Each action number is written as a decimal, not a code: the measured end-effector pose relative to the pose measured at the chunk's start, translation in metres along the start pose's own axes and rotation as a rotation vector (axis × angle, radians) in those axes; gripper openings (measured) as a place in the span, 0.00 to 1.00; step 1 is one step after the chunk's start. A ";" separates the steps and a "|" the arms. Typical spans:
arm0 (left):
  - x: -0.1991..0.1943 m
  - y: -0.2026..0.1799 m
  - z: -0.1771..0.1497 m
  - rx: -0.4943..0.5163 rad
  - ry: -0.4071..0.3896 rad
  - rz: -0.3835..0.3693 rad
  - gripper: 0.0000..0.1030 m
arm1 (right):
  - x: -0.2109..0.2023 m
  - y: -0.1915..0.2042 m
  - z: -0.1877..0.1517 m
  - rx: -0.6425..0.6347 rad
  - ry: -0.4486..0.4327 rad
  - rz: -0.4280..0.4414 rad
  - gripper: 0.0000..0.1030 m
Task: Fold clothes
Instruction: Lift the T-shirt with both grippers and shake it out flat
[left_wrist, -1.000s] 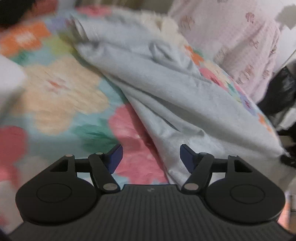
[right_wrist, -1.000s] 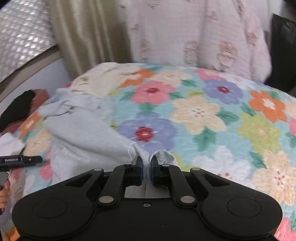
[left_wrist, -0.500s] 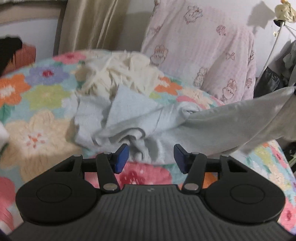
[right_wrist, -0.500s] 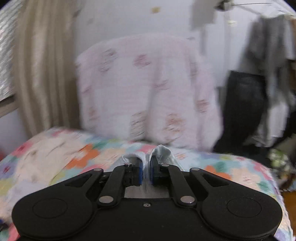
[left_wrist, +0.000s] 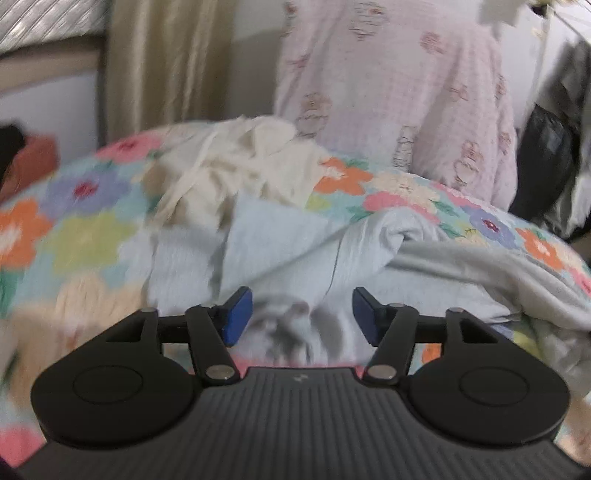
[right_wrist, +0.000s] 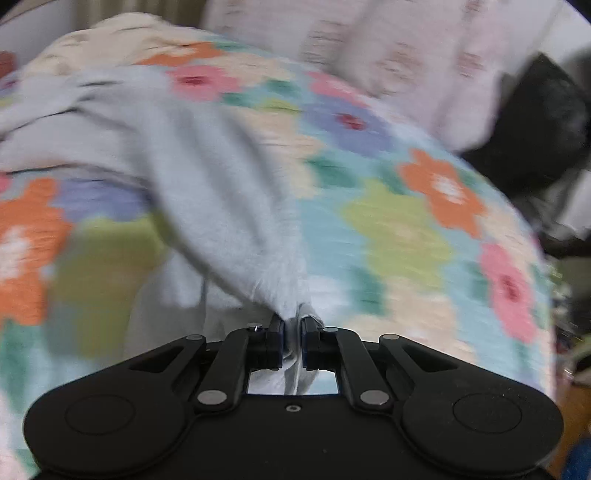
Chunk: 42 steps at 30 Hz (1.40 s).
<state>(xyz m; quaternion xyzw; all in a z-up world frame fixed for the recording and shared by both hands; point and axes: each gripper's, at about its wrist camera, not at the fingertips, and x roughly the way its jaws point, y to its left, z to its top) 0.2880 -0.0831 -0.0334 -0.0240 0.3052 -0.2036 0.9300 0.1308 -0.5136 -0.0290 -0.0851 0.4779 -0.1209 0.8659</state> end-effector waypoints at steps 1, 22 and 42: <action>0.010 -0.005 0.005 0.037 0.017 -0.016 0.73 | -0.003 -0.013 0.002 0.034 -0.020 0.016 0.09; 0.081 0.002 0.148 0.037 0.043 0.174 0.06 | 0.059 -0.031 0.069 0.452 0.272 0.202 0.10; -0.121 -0.007 0.222 -0.034 -0.529 0.313 0.06 | -0.177 -0.081 0.124 0.533 -0.669 0.060 0.10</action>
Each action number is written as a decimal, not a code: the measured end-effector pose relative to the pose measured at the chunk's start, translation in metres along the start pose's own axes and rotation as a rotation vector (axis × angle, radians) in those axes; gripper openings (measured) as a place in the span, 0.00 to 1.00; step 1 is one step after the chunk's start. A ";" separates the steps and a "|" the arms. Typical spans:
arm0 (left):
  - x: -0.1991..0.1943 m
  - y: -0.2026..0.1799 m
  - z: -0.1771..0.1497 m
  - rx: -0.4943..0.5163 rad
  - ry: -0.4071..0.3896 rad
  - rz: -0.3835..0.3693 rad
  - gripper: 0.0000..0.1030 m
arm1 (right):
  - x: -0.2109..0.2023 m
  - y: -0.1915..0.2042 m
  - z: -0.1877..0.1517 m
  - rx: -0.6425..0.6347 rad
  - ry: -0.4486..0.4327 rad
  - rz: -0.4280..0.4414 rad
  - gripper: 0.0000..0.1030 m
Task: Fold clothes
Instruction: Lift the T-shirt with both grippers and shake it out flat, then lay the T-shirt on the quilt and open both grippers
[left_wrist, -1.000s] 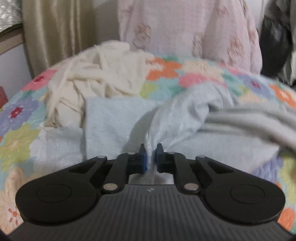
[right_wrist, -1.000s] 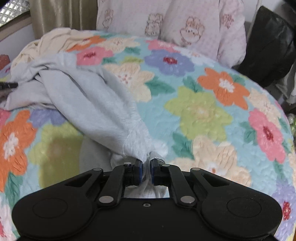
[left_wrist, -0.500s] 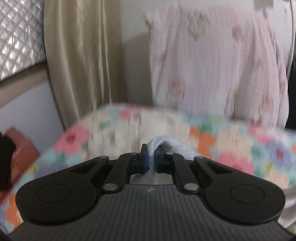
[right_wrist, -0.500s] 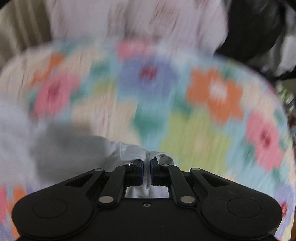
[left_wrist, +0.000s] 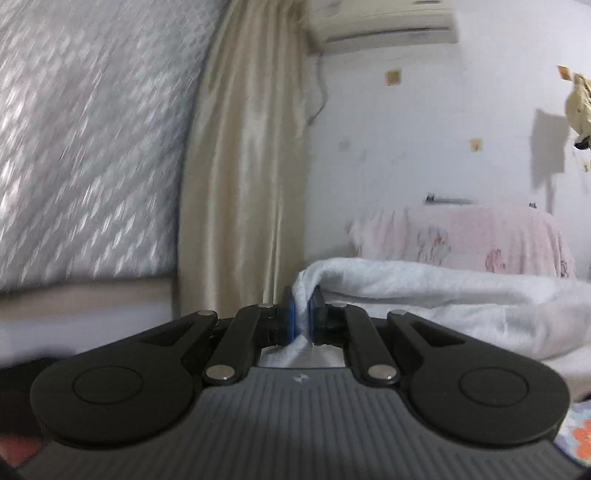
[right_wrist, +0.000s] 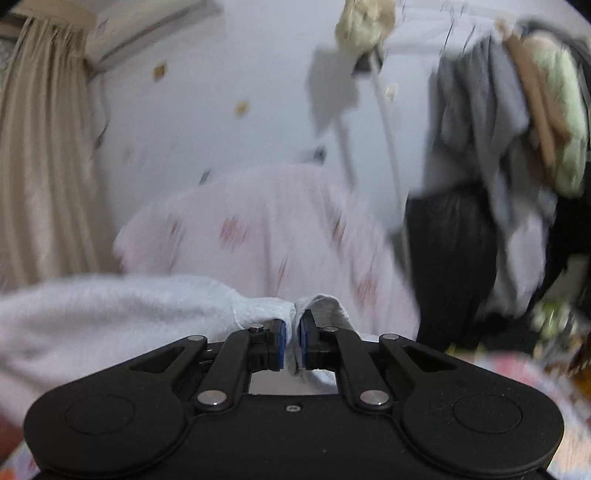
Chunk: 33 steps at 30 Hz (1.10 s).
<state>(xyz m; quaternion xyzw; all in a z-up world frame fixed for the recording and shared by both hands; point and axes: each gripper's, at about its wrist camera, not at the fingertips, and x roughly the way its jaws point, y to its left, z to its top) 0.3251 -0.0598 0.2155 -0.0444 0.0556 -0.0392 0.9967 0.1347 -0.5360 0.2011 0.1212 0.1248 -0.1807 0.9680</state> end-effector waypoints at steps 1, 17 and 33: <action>-0.009 0.013 -0.021 -0.026 0.054 0.002 0.06 | -0.004 -0.004 -0.033 -0.017 0.062 0.034 0.10; -0.071 0.108 -0.239 -0.220 0.547 0.074 0.07 | -0.002 -0.029 -0.287 -0.246 0.439 -0.024 0.13; -0.065 0.125 -0.248 -0.125 0.674 0.243 0.08 | -0.008 -0.045 -0.274 -0.383 0.477 0.022 0.14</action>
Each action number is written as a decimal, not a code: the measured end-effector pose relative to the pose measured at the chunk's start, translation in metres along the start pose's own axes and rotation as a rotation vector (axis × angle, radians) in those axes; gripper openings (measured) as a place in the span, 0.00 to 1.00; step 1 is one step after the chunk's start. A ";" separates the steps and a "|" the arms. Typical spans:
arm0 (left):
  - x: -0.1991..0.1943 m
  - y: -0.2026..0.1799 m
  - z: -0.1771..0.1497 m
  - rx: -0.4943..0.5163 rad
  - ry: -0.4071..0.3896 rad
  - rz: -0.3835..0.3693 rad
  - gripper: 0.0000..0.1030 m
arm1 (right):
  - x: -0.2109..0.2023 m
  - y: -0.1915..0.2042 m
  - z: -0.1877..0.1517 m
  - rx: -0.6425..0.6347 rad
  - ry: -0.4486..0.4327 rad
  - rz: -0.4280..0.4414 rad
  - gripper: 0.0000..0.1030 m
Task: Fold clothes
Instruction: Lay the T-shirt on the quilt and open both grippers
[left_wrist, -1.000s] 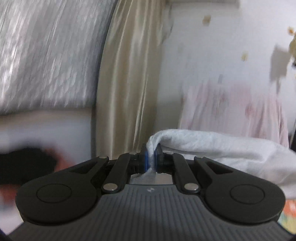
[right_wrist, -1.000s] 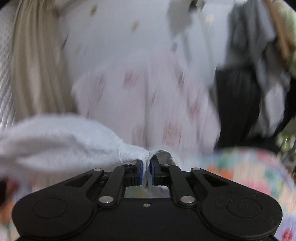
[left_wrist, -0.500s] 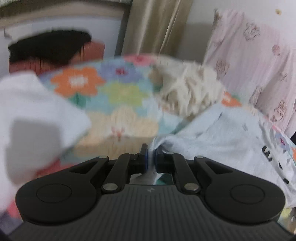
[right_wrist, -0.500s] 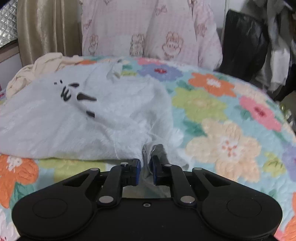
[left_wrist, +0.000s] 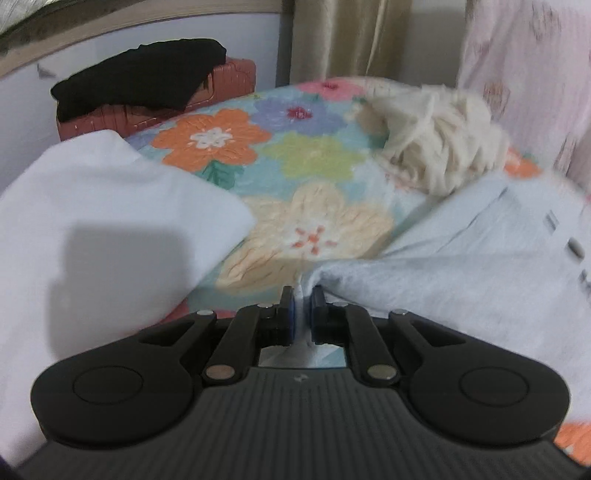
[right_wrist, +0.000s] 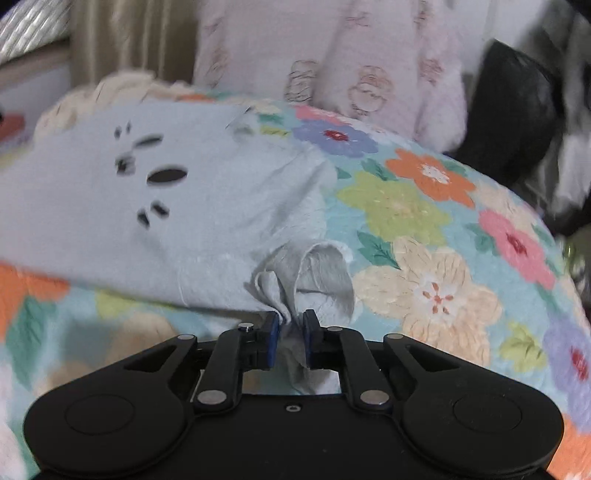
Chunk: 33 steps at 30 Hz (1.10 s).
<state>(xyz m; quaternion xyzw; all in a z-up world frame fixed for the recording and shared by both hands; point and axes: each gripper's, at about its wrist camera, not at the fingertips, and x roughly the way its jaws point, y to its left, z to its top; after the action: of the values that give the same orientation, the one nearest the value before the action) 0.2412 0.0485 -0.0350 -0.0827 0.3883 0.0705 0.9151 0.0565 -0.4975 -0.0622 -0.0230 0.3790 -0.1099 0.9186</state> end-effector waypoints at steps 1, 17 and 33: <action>-0.002 0.001 0.001 -0.005 0.001 -0.001 0.11 | -0.003 0.002 0.003 -0.018 -0.008 -0.016 0.23; -0.067 0.020 0.004 -0.089 -0.141 -0.195 0.18 | -0.025 0.023 0.047 0.072 -0.065 0.190 0.46; 0.011 -0.035 -0.029 -0.012 0.170 -0.363 0.18 | 0.121 0.172 0.131 -0.036 0.155 0.449 0.71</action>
<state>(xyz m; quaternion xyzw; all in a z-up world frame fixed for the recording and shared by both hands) 0.2354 0.0086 -0.0591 -0.1624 0.4426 -0.1008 0.8761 0.2632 -0.3621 -0.0740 0.0541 0.4458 0.1025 0.8876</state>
